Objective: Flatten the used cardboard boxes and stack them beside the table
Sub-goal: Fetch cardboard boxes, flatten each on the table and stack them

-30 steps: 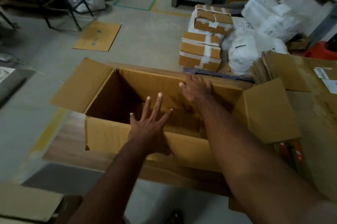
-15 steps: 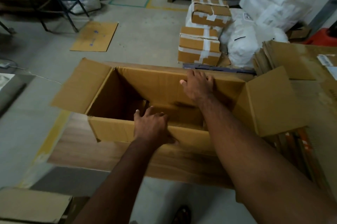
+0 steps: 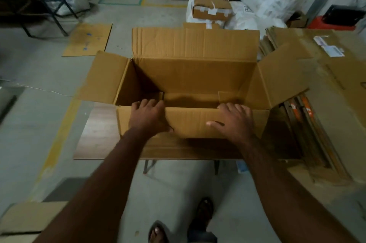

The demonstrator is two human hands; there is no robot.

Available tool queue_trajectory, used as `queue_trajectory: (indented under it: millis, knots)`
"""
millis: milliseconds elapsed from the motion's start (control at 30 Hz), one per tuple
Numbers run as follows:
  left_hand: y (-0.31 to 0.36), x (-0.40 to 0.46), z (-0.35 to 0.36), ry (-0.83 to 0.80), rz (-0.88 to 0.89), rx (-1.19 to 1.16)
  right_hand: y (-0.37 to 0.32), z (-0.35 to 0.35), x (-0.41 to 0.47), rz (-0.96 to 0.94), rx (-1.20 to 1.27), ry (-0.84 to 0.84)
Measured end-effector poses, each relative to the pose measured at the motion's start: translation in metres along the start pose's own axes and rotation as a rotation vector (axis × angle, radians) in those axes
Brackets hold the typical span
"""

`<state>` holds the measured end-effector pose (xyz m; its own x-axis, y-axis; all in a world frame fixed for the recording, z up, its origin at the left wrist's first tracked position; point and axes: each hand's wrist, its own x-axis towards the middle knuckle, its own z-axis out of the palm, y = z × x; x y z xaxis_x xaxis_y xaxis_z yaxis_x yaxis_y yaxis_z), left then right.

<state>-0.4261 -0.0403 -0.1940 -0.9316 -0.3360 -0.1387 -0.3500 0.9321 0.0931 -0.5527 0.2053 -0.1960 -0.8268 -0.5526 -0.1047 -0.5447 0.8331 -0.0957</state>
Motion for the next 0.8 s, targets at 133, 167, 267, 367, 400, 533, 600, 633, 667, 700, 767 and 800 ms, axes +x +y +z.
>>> queue_trajectory:
  millis: [133,167,267,367,400,533,600,633,667,700,767,800]
  knots:
    - [-0.029,-0.019,-0.004,0.066,-0.037,-0.029,-0.010,-0.006,-0.012,0.001,-0.008,-0.019]
    - [-0.032,-0.024,-0.007,0.068,-0.021,-0.028,-0.013,-0.008,-0.017,-0.004,0.000,-0.012]
    - [-0.045,-0.034,-0.022,0.066,0.033,-0.030,-0.017,-0.021,-0.027,-0.022,0.040,0.039]
    - [-0.056,-0.032,-0.045,0.047,0.091,-0.094,-0.014,-0.047,-0.025,-0.043,0.073,0.035]
    - [-0.060,-0.027,-0.054,0.049,0.107,-0.127,-0.014,-0.057,-0.022,-0.049,0.079,0.032]
    - [-0.062,0.005,-0.082,0.108,0.076,-0.226,-0.014,-0.082,0.006,-0.077,0.010,0.081]
    - [-0.051,0.019,-0.083,0.155,0.050,-0.133,-0.018,-0.085,0.023,-0.054,-0.067,0.171]
    - [-0.045,0.024,-0.079,0.189,0.044,-0.099,-0.021,-0.084,0.032,-0.027,-0.069,0.232]
    - [-0.039,0.029,-0.073,0.223,0.045,-0.084,-0.023,-0.083,0.040,0.007,-0.047,0.290]
    - [-0.033,0.034,-0.067,0.251,0.044,-0.080,-0.025,-0.082,0.048,0.038,-0.008,0.327]
    - [-0.025,0.046,-0.053,0.285,0.029,-0.082,-0.025,-0.076,0.065,0.060,0.060,0.320]
    - [-0.022,0.053,-0.048,0.287,0.017,-0.081,-0.023,-0.072,0.072,0.053,0.082,0.286]
